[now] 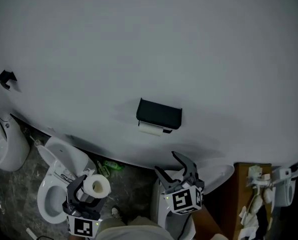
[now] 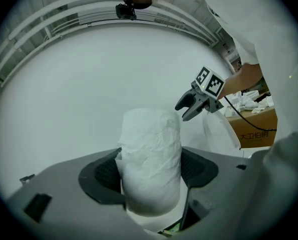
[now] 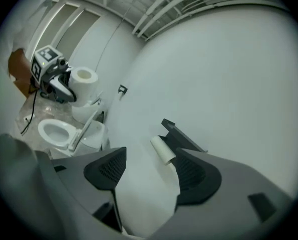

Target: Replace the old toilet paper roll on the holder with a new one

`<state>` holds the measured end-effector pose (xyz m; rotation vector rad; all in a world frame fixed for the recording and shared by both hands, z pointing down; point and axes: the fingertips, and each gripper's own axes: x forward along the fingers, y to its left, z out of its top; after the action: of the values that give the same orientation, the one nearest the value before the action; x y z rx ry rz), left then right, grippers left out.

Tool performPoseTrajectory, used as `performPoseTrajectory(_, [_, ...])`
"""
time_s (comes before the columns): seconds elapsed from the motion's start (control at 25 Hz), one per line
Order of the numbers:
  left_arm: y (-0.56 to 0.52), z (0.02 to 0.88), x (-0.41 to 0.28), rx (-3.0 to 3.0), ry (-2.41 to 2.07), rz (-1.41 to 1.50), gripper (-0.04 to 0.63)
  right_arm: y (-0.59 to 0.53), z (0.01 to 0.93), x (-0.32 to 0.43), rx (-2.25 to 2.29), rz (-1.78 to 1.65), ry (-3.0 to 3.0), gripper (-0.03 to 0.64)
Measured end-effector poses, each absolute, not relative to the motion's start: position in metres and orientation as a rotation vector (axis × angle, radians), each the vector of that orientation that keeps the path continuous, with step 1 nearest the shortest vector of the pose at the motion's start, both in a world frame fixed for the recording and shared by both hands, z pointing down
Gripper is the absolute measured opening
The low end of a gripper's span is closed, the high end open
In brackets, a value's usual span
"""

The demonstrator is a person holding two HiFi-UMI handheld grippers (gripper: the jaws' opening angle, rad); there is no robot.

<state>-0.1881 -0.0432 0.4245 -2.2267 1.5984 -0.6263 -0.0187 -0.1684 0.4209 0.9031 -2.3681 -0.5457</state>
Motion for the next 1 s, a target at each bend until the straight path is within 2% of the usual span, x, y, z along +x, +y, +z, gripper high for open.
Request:
performPoseTrajectory(0.48, [-0.076,0.457,-0.216,-2.374,1.595,-0.543,0.327,-0.237,0.457,-0.061,0.858,-0.775,-1.991,0.293])
performPoseTrajectory(0.6, [-0.079,0.458,-0.221,-2.380,1.587,-0.516,0.327,-0.252,0.466,-0.066,0.897,-0.817,-1.905,0.253])
performPoseTrajectory(1.0, [-0.084,0.458,-0.234,-2.404,1.575,-0.474,0.327,-0.281,0.481,-0.088,0.903,-0.909,-1.791,0.253])
